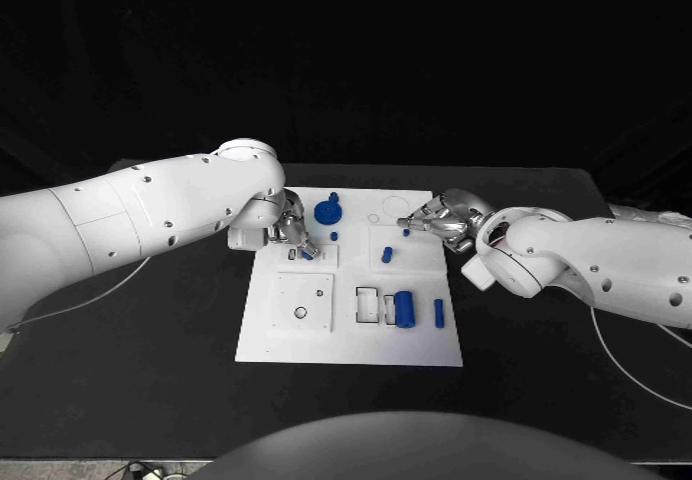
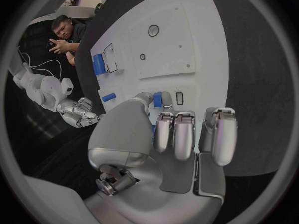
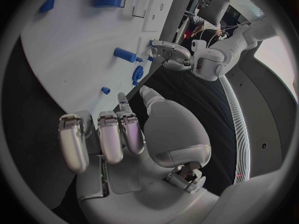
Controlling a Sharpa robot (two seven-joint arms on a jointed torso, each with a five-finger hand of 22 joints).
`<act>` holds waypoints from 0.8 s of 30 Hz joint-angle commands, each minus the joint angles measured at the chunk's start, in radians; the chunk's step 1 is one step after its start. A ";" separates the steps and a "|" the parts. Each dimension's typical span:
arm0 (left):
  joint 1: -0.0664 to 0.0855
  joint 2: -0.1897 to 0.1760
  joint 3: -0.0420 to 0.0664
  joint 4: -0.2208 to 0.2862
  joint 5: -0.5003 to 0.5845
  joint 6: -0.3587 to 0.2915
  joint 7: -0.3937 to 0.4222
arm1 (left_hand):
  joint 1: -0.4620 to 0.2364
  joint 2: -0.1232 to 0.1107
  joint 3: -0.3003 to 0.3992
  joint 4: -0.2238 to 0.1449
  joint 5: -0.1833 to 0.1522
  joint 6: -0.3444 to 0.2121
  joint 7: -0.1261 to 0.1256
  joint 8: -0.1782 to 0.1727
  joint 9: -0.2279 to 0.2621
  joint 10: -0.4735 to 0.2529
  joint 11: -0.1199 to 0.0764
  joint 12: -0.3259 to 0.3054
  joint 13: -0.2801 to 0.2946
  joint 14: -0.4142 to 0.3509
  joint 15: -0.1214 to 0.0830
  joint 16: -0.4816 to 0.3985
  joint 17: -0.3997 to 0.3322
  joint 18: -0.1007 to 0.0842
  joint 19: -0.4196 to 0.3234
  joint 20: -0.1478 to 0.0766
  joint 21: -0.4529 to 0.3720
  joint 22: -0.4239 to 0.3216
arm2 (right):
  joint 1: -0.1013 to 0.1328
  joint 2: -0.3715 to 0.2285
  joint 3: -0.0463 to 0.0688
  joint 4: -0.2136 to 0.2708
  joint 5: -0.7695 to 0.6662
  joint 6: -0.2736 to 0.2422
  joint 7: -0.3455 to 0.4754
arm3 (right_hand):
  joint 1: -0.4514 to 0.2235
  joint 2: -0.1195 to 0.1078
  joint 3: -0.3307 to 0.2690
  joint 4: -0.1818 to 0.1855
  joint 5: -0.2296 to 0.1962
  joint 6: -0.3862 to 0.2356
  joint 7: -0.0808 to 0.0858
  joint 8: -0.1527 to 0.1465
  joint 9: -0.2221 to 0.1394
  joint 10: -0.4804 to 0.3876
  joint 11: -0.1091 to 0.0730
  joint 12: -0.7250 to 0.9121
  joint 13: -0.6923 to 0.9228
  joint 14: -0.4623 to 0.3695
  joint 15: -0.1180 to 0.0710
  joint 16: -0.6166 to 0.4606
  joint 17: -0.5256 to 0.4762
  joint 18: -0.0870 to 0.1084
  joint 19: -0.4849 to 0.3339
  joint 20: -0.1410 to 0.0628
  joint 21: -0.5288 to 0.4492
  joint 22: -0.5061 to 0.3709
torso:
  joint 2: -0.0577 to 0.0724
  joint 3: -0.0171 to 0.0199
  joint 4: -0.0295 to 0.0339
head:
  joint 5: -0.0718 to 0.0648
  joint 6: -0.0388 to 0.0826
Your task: Assemble the parts on the task board
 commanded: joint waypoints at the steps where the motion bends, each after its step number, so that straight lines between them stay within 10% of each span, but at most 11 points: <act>1: 0.000 0.002 0.000 0.001 0.008 0.012 -0.057 | -0.022 0.004 -0.015 -0.001 -0.063 0.002 0.006 -0.006 0.003 0.106 0.006 0.002 0.263 0.104 0.006 0.003 0.263 -0.007 0.105 -0.002 0.002 0.263 | -0.001 0.001 0.000 0.000 -0.008 0.004 0.004 | 0.004 0.002 -0.006 -0.001 0.005 -0.005 0.005 0.004 0.001 0.105 0.008 0.004 0.263 0.106 0.006 0.004 0.263 -0.007 0.105 0.005 0.004 0.263 | 0.000 0.0000 0.0001 | 0.000 0.000; 9: 0.000 0.002 0.000 0.001 0.008 0.001 -0.053 | -0.050 0.018 -0.046 -0.001 -0.180 0.003 0.010 -0.012 0.012 0.106 0.009 0.002 0.263 0.104 0.009 0.003 0.263 -0.007 0.105 -0.001 0.002 0.263 | -0.001 0.001 0.000 0.000 -0.008 0.004 0.004 | 0.004 0.002 -0.006 -0.001 0.005 -0.005 0.005 0.004 0.001 0.105 0.008 0.004 0.263 0.106 0.006 0.004 0.263 -0.007 0.105 0.005 0.004 0.263 | 0.000 0.0003 0.0000 | 0.001 0.000; 24: -0.001 -0.001 0.000 0.003 0.007 -0.021 -0.041 | -0.074 0.030 -0.070 -0.001 -0.216 0.005 0.012 -0.014 0.018 0.106 0.012 0.002 0.263 0.104 0.011 0.003 0.263 -0.007 0.105 0.000 0.002 0.263 | -0.001 0.000 0.000 0.000 -0.008 0.004 0.003 | 0.004 0.002 -0.006 -0.001 0.005 -0.005 0.005 0.004 0.001 0.105 0.008 0.004 0.263 0.106 0.006 0.004 0.263 -0.007 0.105 0.005 0.004 0.263 | 0.001 0.0000 0.0003 | -0.001 0.003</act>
